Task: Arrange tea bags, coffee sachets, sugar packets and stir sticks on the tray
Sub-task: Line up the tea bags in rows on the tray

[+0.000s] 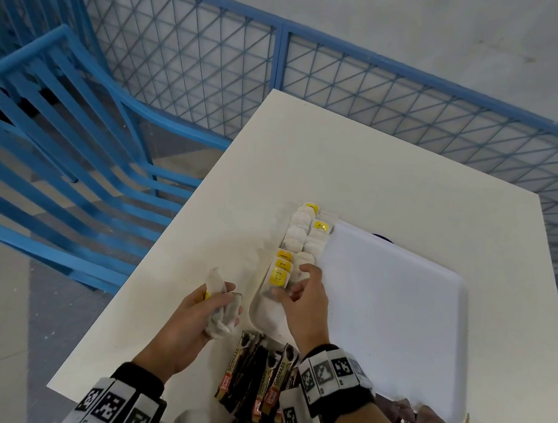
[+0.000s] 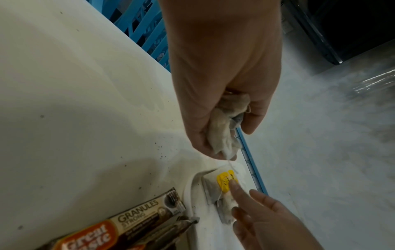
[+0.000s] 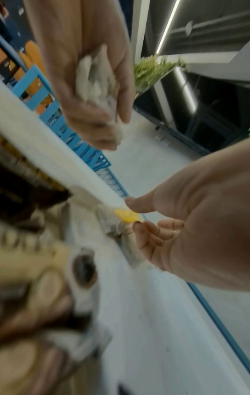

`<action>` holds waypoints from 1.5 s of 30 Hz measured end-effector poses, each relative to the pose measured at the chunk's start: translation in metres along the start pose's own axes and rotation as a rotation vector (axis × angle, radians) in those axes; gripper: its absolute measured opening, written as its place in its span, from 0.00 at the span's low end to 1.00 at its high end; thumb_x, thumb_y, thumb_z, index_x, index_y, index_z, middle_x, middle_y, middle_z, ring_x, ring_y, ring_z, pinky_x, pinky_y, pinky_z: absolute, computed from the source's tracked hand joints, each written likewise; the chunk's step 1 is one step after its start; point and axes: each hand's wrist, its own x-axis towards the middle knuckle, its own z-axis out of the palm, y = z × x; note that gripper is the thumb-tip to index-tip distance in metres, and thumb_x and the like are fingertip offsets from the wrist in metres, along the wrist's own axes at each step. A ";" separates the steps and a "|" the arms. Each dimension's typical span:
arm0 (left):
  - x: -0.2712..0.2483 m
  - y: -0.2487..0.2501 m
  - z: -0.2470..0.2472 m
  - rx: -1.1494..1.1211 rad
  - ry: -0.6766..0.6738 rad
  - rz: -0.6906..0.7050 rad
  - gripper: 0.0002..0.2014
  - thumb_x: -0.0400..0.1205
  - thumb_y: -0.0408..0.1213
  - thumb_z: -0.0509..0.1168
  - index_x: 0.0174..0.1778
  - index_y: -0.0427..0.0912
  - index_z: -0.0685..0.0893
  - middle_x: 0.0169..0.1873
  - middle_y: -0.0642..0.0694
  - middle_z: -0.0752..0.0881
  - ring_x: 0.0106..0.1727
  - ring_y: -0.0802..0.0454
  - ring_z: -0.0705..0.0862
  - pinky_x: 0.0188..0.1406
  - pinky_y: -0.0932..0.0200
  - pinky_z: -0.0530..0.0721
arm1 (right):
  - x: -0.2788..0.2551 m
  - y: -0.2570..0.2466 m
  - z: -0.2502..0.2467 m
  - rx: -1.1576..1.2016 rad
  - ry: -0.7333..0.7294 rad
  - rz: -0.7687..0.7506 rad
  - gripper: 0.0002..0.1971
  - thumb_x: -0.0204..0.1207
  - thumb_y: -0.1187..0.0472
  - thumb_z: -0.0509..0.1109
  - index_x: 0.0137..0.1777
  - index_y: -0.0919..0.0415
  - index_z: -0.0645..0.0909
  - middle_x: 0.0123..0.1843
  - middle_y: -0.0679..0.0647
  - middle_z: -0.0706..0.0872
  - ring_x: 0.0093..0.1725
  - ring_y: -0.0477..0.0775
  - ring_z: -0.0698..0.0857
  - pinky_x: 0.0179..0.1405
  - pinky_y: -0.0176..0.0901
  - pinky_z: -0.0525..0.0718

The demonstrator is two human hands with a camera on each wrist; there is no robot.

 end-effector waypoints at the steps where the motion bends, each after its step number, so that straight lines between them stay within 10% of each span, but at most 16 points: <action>1: 0.000 -0.001 0.000 0.022 -0.005 0.004 0.05 0.80 0.30 0.64 0.50 0.39 0.81 0.42 0.40 0.85 0.37 0.50 0.86 0.37 0.58 0.86 | -0.003 -0.004 0.000 -0.006 0.013 -0.023 0.25 0.68 0.60 0.78 0.61 0.55 0.70 0.38 0.56 0.79 0.36 0.48 0.77 0.39 0.32 0.75; 5: -0.001 -0.003 0.008 0.153 -0.047 0.038 0.06 0.81 0.32 0.64 0.53 0.40 0.80 0.33 0.44 0.83 0.32 0.53 0.83 0.27 0.63 0.79 | -0.021 -0.028 0.001 0.018 -0.073 -0.182 0.10 0.74 0.53 0.73 0.46 0.57 0.77 0.32 0.51 0.80 0.30 0.42 0.75 0.34 0.29 0.74; 12: -0.004 -0.004 0.020 0.460 -0.152 0.151 0.14 0.73 0.23 0.62 0.53 0.40 0.78 0.31 0.48 0.82 0.30 0.59 0.79 0.27 0.66 0.76 | -0.040 -0.041 0.007 0.044 -0.328 -0.217 0.22 0.65 0.40 0.74 0.46 0.58 0.77 0.40 0.55 0.84 0.38 0.51 0.82 0.39 0.43 0.82; 21: -0.004 -0.001 0.019 0.348 -0.233 0.136 0.17 0.74 0.35 0.73 0.58 0.38 0.80 0.35 0.45 0.83 0.36 0.49 0.82 0.38 0.55 0.82 | -0.029 -0.032 -0.012 0.224 -0.307 -0.013 0.01 0.77 0.59 0.70 0.46 0.55 0.82 0.39 0.50 0.86 0.39 0.44 0.84 0.38 0.34 0.82; 36: 0.000 -0.009 0.015 0.276 -0.141 0.083 0.07 0.78 0.28 0.67 0.50 0.42 0.83 0.41 0.35 0.81 0.41 0.42 0.80 0.34 0.58 0.79 | -0.026 -0.008 -0.029 0.511 -0.287 0.255 0.06 0.78 0.66 0.68 0.53 0.64 0.82 0.46 0.60 0.86 0.44 0.53 0.85 0.40 0.38 0.84; 45: 0.002 -0.008 0.012 0.343 -0.137 0.115 0.10 0.80 0.23 0.62 0.53 0.41 0.80 0.49 0.28 0.86 0.45 0.43 0.85 0.33 0.60 0.81 | 0.004 0.020 -0.045 0.049 -0.164 0.186 0.12 0.68 0.65 0.78 0.45 0.55 0.78 0.37 0.55 0.87 0.36 0.49 0.83 0.38 0.35 0.79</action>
